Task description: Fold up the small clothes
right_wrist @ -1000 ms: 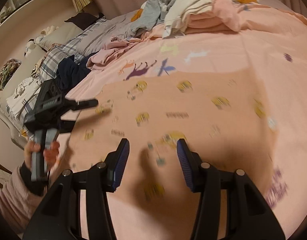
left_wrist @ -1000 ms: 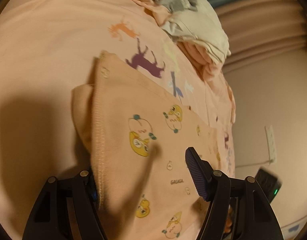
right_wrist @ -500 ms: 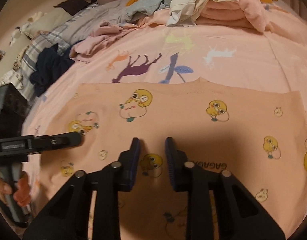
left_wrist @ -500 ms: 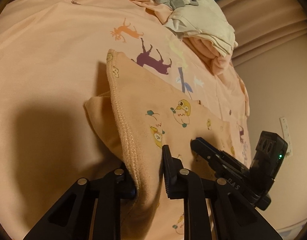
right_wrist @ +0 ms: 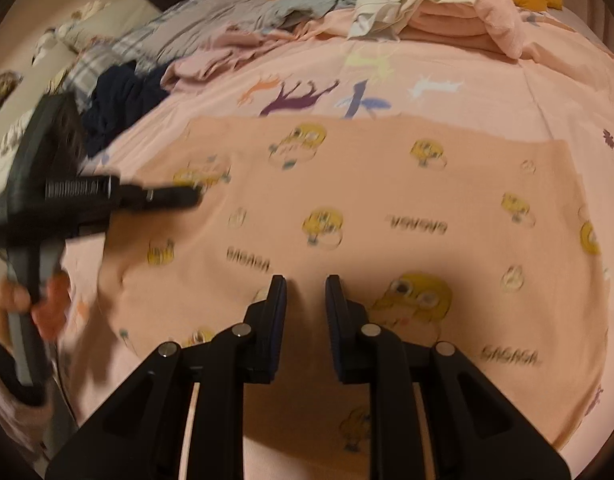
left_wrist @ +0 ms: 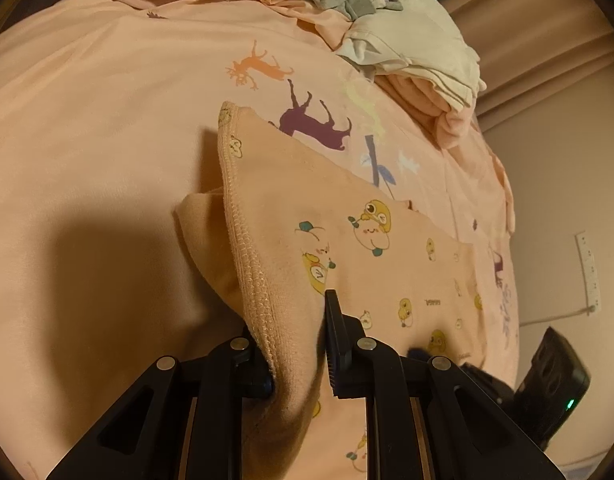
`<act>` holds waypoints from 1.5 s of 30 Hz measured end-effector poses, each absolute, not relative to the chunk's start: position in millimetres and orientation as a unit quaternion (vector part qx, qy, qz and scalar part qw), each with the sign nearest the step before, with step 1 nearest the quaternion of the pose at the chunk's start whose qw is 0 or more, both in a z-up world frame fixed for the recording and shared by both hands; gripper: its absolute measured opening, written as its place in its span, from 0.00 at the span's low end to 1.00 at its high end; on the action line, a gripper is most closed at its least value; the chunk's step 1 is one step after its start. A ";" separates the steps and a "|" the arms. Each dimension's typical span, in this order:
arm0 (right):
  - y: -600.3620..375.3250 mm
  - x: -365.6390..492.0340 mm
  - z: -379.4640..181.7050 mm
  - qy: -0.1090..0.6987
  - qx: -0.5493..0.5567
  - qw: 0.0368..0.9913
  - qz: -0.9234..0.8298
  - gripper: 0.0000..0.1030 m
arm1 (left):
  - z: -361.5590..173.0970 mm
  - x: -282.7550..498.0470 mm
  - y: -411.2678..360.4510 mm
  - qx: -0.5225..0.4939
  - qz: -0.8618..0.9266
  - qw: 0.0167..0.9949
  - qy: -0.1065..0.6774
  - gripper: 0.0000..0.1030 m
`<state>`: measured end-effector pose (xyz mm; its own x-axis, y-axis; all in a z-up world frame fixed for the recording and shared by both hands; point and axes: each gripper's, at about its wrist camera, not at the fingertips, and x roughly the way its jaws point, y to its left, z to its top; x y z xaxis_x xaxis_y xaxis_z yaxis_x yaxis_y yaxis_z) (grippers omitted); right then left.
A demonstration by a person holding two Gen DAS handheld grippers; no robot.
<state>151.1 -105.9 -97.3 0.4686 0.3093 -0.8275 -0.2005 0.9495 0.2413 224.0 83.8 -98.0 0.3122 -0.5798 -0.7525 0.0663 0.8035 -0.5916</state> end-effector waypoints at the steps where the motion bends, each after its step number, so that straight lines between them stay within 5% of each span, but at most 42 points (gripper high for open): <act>1: -103.2 149.9 -99.6 0.491 0.045 0.857 0.147 0.20 | -96.5 223.7 82.6 -0.232 -0.205 0.777 0.548 0.17; 11: -148.9 149.4 -103.4 0.474 0.226 0.832 0.177 0.22 | -61.1 215.9 57.0 -0.177 -0.180 0.811 0.527 0.15; 27: -227.4 121.8 -92.8 0.411 0.346 0.832 0.136 0.23 | -33.2 205.5 -57.9 -0.051 -0.199 0.827 0.522 0.14; 42: -262.3 110.5 -96.2 0.393 0.417 0.810 0.127 0.51 | -70.1 193.5 -111.7 -0.020 -0.219 0.791 0.570 0.16; 45: -259.4 115.7 -94.6 0.395 0.419 0.807 0.132 0.56 | -64.2 189.0 -108.4 -0.031 -0.230 0.784 0.576 0.33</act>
<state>115.7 -259.4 -94.6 0.6526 0.5442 -0.5272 0.1177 0.6145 0.7801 189.0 -108.4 -64.2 0.2305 -0.3952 -0.8892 0.3245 0.8927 -0.3127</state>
